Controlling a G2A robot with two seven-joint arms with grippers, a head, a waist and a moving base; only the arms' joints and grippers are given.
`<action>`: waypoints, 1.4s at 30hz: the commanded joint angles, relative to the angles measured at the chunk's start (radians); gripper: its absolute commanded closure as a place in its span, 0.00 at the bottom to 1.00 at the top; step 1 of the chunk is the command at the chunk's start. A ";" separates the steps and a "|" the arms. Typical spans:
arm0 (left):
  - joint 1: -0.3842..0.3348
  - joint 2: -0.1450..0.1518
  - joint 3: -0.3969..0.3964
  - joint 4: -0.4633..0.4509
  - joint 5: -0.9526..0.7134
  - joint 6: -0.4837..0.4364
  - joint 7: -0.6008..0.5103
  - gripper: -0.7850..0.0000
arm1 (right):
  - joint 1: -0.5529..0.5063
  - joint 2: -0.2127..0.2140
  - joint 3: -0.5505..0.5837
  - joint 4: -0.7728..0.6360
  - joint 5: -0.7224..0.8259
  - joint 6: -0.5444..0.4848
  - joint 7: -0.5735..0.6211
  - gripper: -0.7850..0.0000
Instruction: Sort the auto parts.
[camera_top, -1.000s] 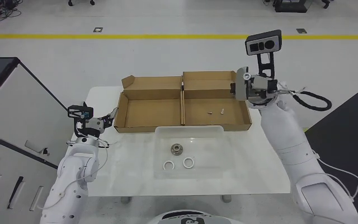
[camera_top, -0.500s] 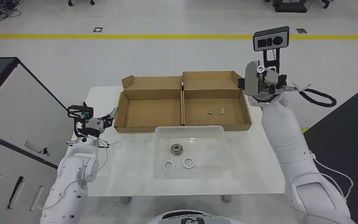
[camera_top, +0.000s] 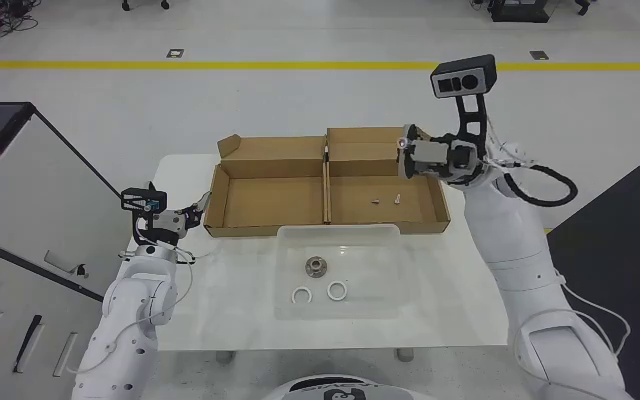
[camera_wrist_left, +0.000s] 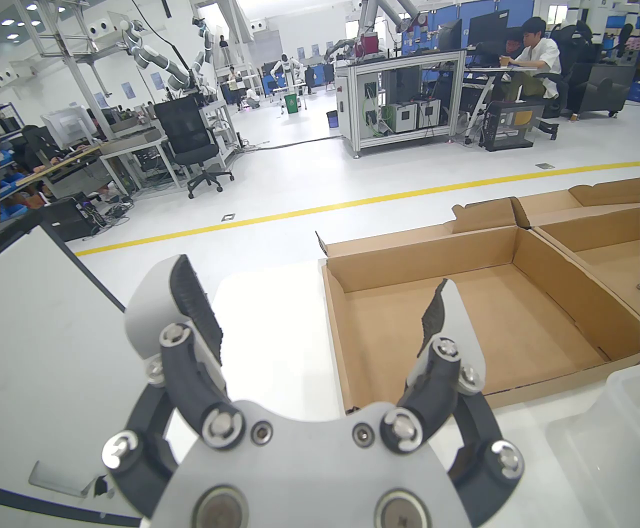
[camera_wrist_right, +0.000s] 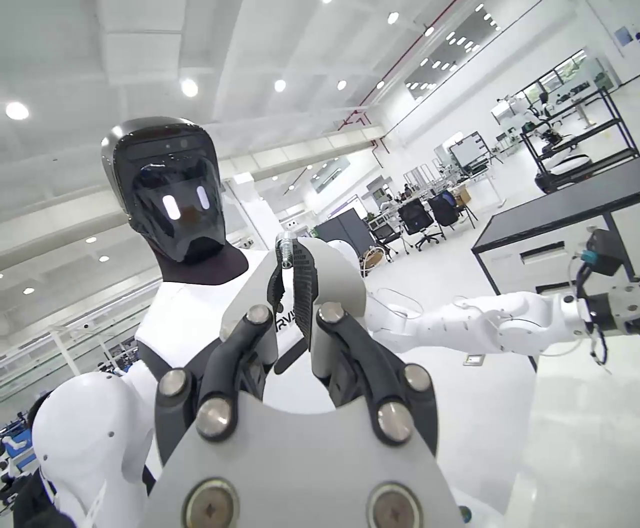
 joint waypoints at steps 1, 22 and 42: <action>0.000 0.000 0.000 0.000 0.000 0.000 0.000 0.00 | -0.004 -0.005 -0.002 0.005 0.074 0.015 0.015 1.00; 0.000 0.000 0.000 0.000 0.000 0.000 0.000 0.00 | -0.009 -0.031 0.002 0.033 0.300 0.081 0.081 1.00; 0.000 0.000 0.000 0.000 0.000 0.000 0.000 0.00 | -0.018 -0.002 0.106 0.059 0.054 0.123 0.080 1.00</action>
